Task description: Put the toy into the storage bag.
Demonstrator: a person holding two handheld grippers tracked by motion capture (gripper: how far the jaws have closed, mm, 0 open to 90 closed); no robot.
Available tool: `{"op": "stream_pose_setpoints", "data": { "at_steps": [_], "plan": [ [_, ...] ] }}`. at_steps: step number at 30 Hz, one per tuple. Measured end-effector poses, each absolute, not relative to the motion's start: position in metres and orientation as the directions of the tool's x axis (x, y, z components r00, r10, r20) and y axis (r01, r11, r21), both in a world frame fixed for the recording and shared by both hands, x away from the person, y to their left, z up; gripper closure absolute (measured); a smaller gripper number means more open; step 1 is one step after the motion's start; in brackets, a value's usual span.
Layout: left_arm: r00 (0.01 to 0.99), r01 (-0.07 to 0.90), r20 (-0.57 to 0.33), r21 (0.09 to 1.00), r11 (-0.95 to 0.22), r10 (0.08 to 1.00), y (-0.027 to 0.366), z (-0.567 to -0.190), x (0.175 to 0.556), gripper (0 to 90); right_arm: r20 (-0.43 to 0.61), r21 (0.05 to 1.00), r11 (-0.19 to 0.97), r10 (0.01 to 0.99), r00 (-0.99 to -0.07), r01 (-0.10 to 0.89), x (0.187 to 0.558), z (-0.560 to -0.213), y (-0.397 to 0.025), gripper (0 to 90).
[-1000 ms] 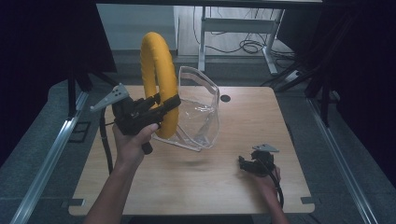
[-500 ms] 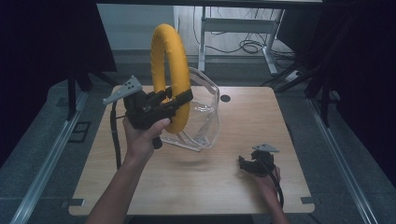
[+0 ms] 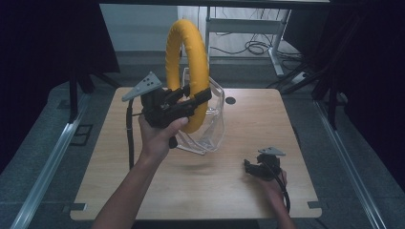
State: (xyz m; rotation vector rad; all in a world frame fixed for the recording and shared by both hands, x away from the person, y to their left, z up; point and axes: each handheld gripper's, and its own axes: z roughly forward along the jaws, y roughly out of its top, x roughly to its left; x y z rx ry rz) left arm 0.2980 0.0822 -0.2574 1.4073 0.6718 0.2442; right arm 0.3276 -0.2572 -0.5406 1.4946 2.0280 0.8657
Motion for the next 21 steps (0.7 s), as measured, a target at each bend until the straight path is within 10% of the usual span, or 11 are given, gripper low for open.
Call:
{"op": "stream_pose_setpoints", "data": {
  "at_steps": [21],
  "plan": [
    [0.812, 0.28, -0.322, 0.947, 0.16, 0.486, 0.054, -0.27, 0.316, 50.6, -0.005, 0.726, 0.204, 0.956, -0.292, 0.657, 0.328, -0.541, -0.257, 17.7]
  ]
}}
